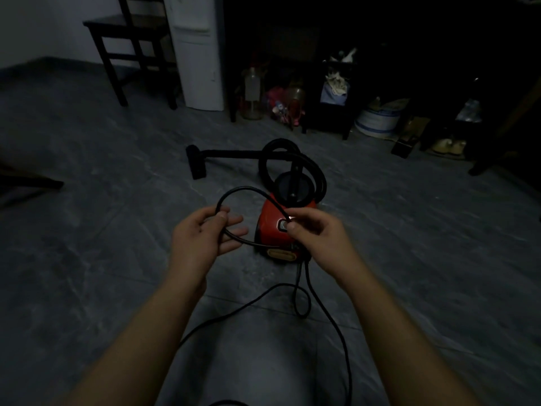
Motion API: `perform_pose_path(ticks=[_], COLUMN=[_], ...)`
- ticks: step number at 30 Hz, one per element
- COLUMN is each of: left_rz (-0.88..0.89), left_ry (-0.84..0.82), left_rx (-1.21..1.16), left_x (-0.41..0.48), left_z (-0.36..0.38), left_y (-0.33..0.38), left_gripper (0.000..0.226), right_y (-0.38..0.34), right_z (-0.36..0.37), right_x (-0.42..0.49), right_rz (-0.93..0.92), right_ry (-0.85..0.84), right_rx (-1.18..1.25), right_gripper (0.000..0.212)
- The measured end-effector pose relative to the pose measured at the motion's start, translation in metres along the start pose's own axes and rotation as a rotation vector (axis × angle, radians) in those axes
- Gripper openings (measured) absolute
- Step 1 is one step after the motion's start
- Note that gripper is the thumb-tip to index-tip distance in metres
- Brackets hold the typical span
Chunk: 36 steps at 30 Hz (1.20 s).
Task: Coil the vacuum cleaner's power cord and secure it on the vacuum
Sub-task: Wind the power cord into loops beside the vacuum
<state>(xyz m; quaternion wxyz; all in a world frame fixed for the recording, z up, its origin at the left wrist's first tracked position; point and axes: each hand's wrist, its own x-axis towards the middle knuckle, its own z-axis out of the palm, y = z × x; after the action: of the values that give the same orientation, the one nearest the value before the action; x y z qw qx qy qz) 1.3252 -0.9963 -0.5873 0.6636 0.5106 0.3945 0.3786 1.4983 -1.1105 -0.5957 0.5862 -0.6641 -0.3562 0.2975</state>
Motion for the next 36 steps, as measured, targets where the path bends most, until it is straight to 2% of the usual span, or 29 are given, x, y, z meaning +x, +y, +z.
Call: perform_pose_path(ticks=[7,13,15,19,22,25,33,34,36], left_rz=[-0.025,-0.014,-0.006,0.033,0.017,0.014,0.030,0.036,0.042], left_ry=[0.030,0.055,0.052,0.005,-0.027,-0.007,0.079,0.087,0.102], left_rx=[-0.067,-0.057,-0.033,0.085,0.111,0.086,0.049,0.049,0.044], left_x=[0.001,0.003,0.004,0.003,0.002,0.004,0.003,0.003,0.001], left_z=[0.005,0.004,0.004,0.004,0.005,0.003,-0.005,-0.006,-0.009], left_y=[-0.001,-0.001,0.000,-0.001,-0.003,-0.004,-0.002,-0.001,-0.001], left_gripper=[0.018,0.021,0.021,0.017,0.015,0.014,0.016,0.016,0.017], right_y=[0.008,0.009,0.008,0.007,0.009,0.008,0.013,0.012,0.014], right_z=[-0.002,-0.011,-0.012,-0.014,-0.019,-0.021,-0.001,0.001,0.004], right_x=[-0.001,-0.004,-0.003,0.001,0.006,0.005,0.005,0.003,0.002], right_rz=[0.087,0.115,0.095,0.030,0.013,0.017,0.042,0.059,0.092], right_ry=[-0.054,-0.204,-0.178,-0.041,0.010,-0.027,-0.156,-0.181,-0.239], right_rx=[-0.010,-0.055,-0.073,-0.055,-0.060,-0.053,-0.098,-0.088,-0.108], right_gripper=[0.036,0.041,0.036,0.012,0.010,0.016,0.011,0.014,0.035])
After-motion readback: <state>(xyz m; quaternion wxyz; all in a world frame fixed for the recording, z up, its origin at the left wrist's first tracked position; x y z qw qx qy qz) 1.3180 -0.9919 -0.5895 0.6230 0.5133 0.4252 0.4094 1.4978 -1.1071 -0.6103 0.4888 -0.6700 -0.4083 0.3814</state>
